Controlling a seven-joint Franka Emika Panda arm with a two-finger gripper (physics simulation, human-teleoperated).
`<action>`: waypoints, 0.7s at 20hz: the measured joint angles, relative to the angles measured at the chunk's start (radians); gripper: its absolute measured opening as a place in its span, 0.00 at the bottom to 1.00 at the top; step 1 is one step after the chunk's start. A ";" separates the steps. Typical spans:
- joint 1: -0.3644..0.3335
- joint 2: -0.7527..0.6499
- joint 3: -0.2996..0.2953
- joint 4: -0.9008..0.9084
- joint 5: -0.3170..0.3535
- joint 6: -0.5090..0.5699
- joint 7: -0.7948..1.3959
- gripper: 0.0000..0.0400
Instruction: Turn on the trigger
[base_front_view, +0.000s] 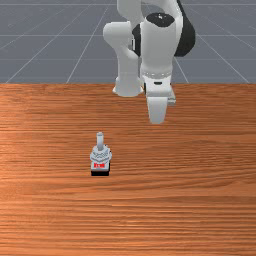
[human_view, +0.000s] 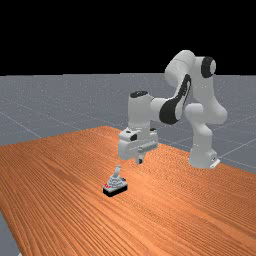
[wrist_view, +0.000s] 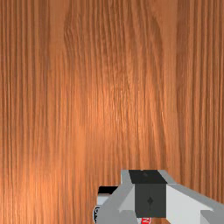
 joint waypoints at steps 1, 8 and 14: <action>0.000 -0.002 0.000 -0.007 -0.001 0.011 0.001 0.00; 0.002 0.004 -0.002 -0.010 -0.007 0.018 0.004 0.00; 0.004 -0.051 -0.004 -0.115 -0.017 0.128 0.011 0.00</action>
